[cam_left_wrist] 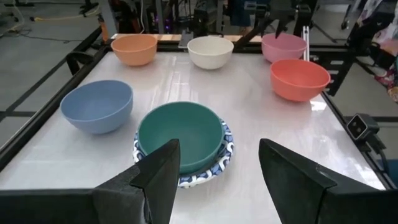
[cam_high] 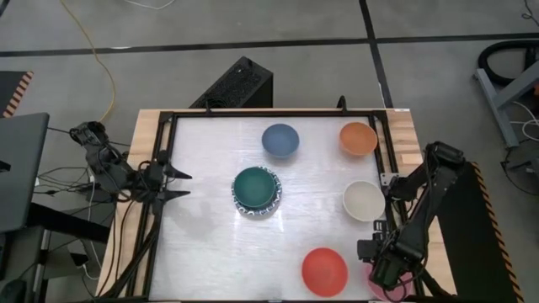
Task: Nest bowls inside each other
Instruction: Stack the pink bowl on top of the green bowl
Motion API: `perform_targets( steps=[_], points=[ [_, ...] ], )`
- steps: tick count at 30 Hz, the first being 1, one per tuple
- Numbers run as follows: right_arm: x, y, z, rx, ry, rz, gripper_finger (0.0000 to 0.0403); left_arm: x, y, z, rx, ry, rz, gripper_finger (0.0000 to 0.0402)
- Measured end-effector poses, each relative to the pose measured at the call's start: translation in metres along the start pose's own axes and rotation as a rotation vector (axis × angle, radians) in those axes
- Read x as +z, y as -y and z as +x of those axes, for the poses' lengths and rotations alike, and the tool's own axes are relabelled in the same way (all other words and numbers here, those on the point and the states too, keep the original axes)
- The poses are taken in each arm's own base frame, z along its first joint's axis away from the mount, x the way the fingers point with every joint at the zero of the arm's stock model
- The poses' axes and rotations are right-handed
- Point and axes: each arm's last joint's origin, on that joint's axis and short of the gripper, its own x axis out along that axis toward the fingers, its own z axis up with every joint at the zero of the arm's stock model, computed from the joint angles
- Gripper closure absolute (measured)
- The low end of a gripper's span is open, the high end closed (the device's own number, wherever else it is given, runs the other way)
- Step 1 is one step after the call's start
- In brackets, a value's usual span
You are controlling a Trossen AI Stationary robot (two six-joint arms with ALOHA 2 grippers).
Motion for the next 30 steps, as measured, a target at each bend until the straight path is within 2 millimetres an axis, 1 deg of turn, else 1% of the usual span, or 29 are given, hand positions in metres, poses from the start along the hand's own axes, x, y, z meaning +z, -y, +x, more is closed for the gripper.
perform_targets(
  steps=[4,10,20,30],
  points=[
    [0.000,0.003,0.010,-0.008,-0.003,-0.006,0.0183,-0.001,0.003,0.003,0.005,-0.015,0.011,0.0194],
    [-0.001,0.004,0.016,-0.012,-0.006,-0.022,0.0184,-0.001,0.005,0.005,0.007,-0.023,0.016,0.0194],
    [-0.002,0.010,0.033,-0.028,-0.023,-0.048,0.0184,-0.001,0.005,0.005,0.008,-0.023,0.010,0.0194],
    [-0.002,0.010,0.048,0.014,-0.010,-0.086,0.0189,-0.001,0.005,0.005,0.008,-0.023,0.009,0.0194]
  ],
)
